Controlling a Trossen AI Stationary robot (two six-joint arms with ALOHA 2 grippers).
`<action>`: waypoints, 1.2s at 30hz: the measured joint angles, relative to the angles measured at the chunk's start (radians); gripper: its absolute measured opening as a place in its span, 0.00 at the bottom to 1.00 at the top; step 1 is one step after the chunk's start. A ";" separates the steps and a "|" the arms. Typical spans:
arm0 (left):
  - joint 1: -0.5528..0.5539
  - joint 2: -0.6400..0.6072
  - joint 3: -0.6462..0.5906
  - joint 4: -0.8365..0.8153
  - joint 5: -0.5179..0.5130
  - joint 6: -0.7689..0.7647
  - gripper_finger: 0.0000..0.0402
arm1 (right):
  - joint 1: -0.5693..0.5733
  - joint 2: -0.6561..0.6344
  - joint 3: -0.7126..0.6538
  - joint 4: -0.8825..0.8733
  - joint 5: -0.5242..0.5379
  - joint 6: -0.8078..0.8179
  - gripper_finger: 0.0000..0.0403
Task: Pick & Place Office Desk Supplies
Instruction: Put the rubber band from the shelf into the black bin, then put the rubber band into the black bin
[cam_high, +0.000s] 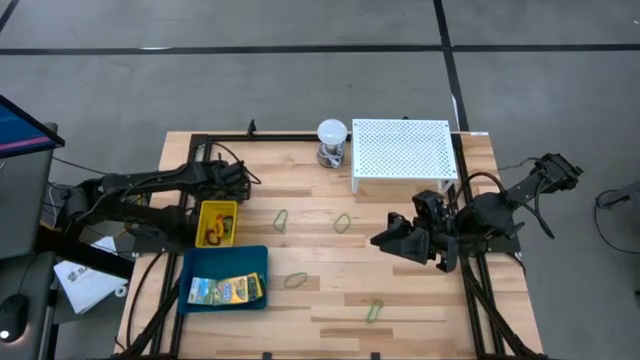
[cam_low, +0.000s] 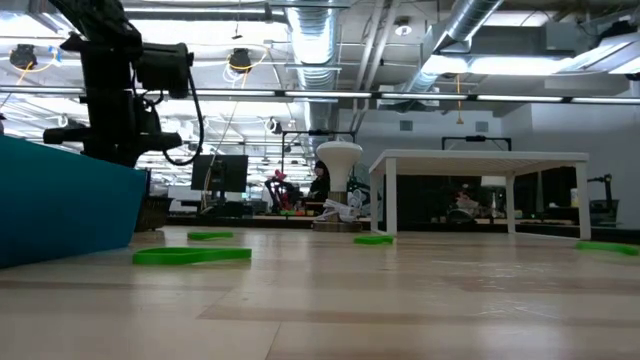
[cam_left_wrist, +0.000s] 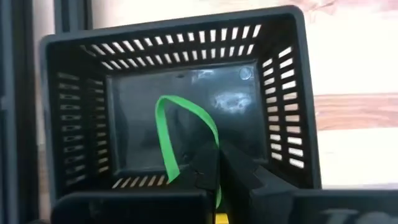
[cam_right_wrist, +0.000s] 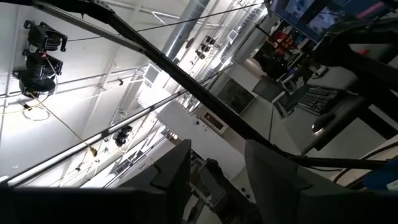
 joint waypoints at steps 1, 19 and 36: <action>0.000 0.000 -0.002 0.004 -0.004 -0.002 0.01 | 0.000 0.000 0.000 0.000 0.001 0.000 0.37; -0.001 -0.145 -0.002 0.042 -0.057 0.029 0.42 | -0.013 0.000 0.000 -0.005 0.032 0.000 0.37; -0.388 -0.200 -0.001 0.810 0.416 0.242 0.41 | -0.038 0.000 0.000 -0.029 0.026 -0.046 0.37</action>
